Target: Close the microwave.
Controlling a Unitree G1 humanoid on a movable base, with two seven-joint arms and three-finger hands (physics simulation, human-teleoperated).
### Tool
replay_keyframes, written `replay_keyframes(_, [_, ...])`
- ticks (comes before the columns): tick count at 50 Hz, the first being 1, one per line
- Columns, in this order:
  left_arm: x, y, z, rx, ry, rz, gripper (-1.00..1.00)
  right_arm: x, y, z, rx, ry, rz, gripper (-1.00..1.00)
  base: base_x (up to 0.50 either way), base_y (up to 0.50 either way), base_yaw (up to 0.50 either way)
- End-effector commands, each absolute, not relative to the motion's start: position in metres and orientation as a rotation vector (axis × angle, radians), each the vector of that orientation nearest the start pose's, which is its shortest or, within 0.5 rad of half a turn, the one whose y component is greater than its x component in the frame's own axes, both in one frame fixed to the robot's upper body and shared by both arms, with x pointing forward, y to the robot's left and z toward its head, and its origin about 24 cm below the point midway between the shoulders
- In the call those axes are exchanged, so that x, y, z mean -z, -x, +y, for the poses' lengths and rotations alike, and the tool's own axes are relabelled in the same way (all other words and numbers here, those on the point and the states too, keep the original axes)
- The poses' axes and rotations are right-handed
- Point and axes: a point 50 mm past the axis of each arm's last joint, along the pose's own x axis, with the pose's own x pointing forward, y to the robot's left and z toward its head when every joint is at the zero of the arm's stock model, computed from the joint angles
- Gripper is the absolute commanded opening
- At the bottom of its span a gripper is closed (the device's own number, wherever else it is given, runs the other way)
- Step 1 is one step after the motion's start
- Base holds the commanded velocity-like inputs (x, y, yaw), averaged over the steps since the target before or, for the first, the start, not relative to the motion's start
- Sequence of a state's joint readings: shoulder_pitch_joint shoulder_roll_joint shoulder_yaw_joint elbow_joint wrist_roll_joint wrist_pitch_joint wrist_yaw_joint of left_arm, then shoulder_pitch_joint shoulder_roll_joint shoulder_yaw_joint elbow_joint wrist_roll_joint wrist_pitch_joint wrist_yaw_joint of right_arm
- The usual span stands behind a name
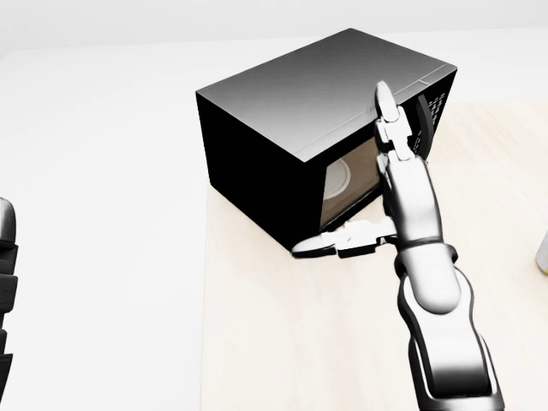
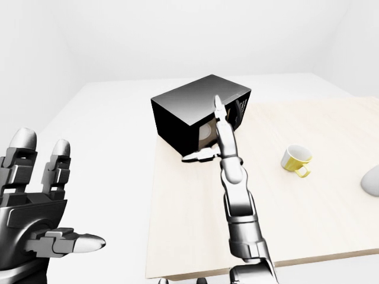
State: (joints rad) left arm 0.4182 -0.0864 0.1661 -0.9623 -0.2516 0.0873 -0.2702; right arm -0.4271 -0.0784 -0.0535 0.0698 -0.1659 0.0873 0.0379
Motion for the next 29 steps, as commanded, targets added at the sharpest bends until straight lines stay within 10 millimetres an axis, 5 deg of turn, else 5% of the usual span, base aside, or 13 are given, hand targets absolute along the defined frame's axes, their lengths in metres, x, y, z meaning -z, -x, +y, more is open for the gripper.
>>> replay_keyframes(1, [-0.171,-0.142,0.178,0.050,0.090,-0.519,1.00,-0.203,-0.228,-0.143,-0.041,0.253,-0.668,1.00,0.00,0.00,0.00])
replay_keyframes(14, [-0.173,-0.141,0.180,0.046,0.088,-0.527,1.00,-0.169,-0.160,-0.165,0.103,0.285,-0.469,1.00,0.00,0.00,0.00])
replay_keyframes(22, [-0.173,-0.140,0.180,0.047,0.084,-0.528,1.00,-0.136,-0.149,-0.178,0.162,0.205,-0.284,1.00,0.00,0.00,0.00])
replay_keyframes(29, [-0.171,-0.142,0.179,0.050,0.085,-0.518,1.00,-0.134,-0.152,-0.175,0.148,0.199,-0.280,1.00,0.00,0.00,0.00])
